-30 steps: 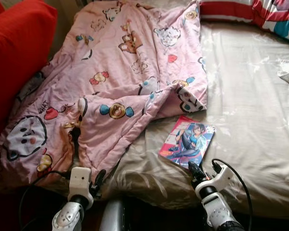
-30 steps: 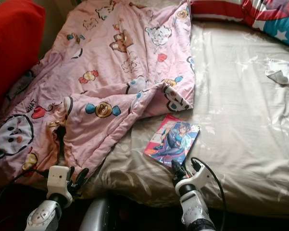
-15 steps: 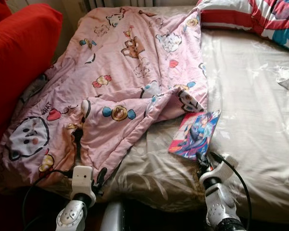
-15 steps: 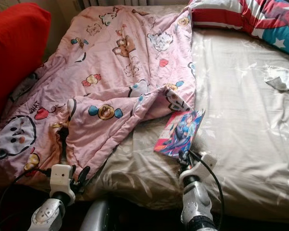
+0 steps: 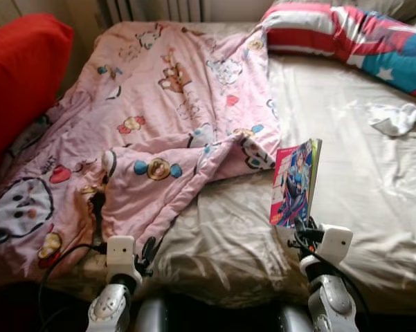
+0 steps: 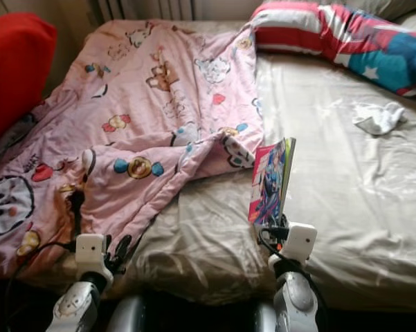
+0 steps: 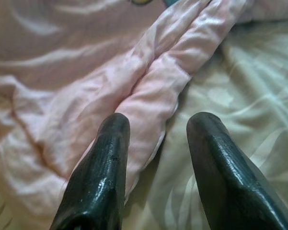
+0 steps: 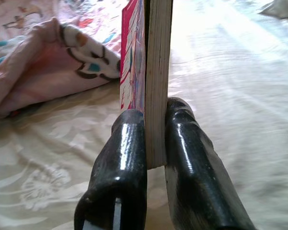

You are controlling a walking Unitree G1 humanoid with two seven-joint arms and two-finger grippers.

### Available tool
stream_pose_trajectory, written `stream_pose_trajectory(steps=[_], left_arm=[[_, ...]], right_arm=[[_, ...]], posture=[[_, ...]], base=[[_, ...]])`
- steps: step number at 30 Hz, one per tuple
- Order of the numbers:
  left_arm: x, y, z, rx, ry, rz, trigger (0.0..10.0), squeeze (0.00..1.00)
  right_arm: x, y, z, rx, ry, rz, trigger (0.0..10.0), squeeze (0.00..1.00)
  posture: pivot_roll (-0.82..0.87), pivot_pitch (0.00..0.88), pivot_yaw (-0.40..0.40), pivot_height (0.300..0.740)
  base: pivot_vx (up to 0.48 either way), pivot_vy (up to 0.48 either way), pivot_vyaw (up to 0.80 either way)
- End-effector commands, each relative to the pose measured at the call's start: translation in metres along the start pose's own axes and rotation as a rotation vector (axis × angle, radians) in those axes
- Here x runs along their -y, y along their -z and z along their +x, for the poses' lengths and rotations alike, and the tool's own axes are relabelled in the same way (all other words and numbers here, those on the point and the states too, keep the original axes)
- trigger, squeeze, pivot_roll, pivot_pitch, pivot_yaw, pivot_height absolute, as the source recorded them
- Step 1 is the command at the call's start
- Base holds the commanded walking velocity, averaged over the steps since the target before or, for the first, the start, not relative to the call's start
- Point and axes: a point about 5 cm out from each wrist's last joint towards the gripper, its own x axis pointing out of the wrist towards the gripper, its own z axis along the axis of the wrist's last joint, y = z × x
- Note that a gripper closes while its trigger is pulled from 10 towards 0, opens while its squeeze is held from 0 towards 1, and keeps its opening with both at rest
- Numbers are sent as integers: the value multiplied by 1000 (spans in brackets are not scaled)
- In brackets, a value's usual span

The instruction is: Clean up the room

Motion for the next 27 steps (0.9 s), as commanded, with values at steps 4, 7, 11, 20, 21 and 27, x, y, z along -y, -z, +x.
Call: stream_pose_trajectory(steps=[4,7,11,20,21,27], left_arm=[[-7,3,-1,-7,-26,-2,10000,0],[-8,3,-1,-2,-30,-2,10000,0],[-7,5,-4,0,-33,-5,10000,0],[-8,13,-12,-14,-51,-8,10000,0],[-8,15,-12,-20,-52,-9,10000,0],[-7,16,-11,-30,-38,-4,10000,0]], right_arm=[[-4,-11,7,36,-2,-21,10000,0],[-5,-15,10,36,-2,-20,10000,0],[-3,-16,8,39,4,-23,10000,0],[-5,-11,5,6,-12,-34,10000,0],[-4,-11,5,7,-9,-31,10000,0],[-2,-13,4,13,13,-19,10000,0]], posture=[[-6,143,17,606],[-10,152,18,621],[-10,177,9,646],[-6,211,-4,696],[-11,207,-1,701],[-25,201,8,736]], base=[[0,0,0],[0,0,0],[0,0,0],[0,0,0],[0,0,0],[0,0,0]])
